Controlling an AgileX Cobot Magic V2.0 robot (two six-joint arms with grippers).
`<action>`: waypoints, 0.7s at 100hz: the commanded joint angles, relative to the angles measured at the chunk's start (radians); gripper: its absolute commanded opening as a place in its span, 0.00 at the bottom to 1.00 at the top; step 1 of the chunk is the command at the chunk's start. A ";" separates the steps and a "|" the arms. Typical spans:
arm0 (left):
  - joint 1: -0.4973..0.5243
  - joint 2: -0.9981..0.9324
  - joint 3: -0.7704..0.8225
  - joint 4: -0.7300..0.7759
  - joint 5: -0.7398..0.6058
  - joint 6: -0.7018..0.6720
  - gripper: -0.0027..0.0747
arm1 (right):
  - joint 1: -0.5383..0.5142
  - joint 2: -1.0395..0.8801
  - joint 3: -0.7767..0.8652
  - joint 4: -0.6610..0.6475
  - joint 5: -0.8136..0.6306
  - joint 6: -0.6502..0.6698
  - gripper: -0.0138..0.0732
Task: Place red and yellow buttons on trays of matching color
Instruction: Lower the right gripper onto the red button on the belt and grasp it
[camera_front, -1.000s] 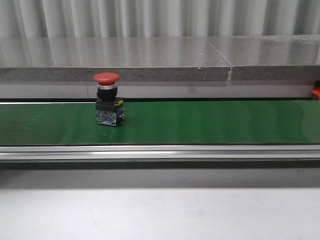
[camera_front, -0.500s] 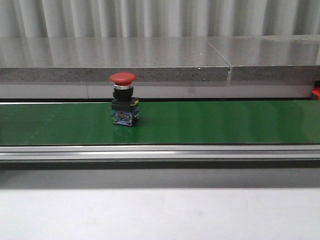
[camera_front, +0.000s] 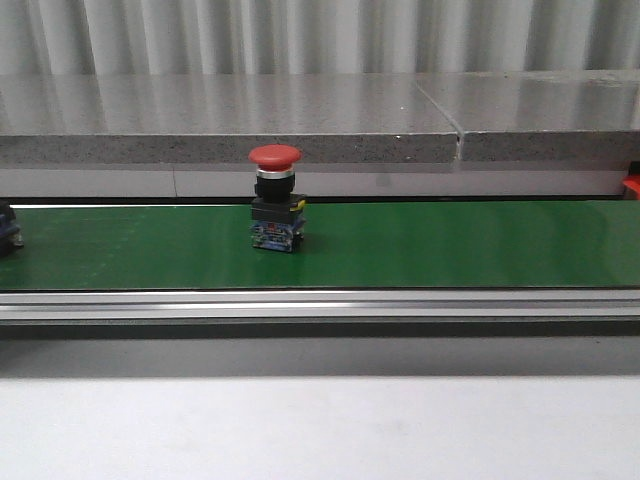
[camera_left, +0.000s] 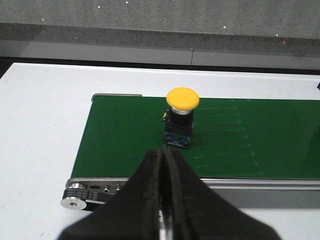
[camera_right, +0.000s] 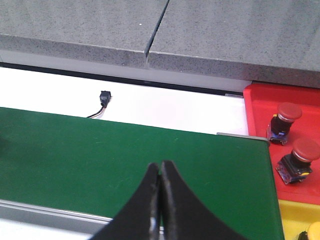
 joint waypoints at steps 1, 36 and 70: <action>-0.008 0.004 -0.025 -0.011 -0.077 -0.001 0.01 | 0.001 -0.005 -0.033 0.010 -0.063 -0.010 0.08; -0.008 0.004 -0.025 -0.011 -0.077 -0.001 0.01 | 0.001 -0.005 -0.033 0.011 -0.062 -0.010 0.09; -0.008 0.004 -0.025 -0.011 -0.077 -0.001 0.01 | 0.001 -0.005 -0.033 0.041 0.011 -0.010 0.82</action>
